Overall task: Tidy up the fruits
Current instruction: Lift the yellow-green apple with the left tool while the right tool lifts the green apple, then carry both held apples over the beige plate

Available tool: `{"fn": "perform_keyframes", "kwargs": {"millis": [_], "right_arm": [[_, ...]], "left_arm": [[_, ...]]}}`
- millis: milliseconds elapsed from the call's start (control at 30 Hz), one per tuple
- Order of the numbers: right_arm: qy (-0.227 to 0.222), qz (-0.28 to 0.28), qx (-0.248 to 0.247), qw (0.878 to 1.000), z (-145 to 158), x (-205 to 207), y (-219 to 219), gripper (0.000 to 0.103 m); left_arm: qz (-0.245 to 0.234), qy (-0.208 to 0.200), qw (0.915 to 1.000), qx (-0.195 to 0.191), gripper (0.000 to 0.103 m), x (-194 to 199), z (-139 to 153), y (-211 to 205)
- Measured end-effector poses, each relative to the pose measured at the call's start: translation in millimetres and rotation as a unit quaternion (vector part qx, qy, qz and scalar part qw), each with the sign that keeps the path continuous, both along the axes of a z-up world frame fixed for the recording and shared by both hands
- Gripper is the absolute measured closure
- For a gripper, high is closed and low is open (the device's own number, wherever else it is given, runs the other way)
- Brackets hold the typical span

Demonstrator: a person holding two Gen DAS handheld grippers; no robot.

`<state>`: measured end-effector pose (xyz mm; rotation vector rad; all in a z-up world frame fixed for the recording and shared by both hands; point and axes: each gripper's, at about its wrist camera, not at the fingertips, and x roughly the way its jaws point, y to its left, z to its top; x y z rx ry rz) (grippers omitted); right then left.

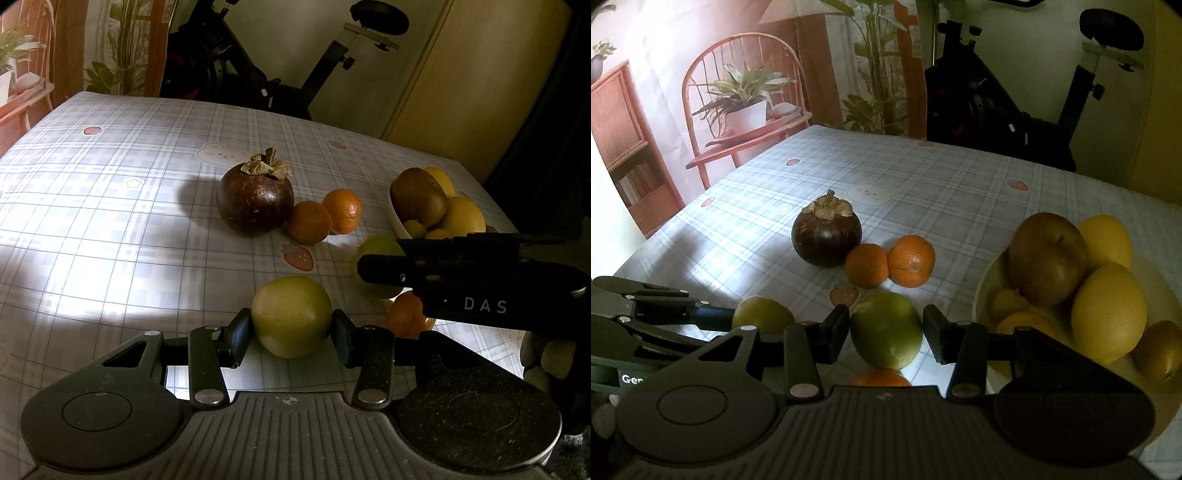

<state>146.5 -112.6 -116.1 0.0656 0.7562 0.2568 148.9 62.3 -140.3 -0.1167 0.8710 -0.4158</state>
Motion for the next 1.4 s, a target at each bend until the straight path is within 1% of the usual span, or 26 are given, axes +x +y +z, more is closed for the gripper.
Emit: {"fn": "perform_keyframes", "kwargs": {"millis": [633,867,1133,1400], "right_arm": [[0.020,-0.008,0.029,0.999,-7.3,3.9,-9.5,0.055],[0.019,-0.008,0.034,0.999,-7.1,1.6,-9.7,0.055],[0.012,-0.008,0.047,0.999,-5.9,-2.4,-14.8,0.055],[-0.007,-0.007,0.062,0.998,1.2,-9.0,-19.7,0.055]], "left_arm": [[0.001,0.002,1.0000,0.001,0.054,1.6,-0.5,-0.4],[0.014,0.004,0.9998,0.012,0.055,3.1,0.6,0.6],[0.026,0.001,0.9994,0.024,0.055,0.8,6.9,2.0],[0.035,-0.013,0.9985,0.041,0.055,-3.7,22.1,-0.5]]}}
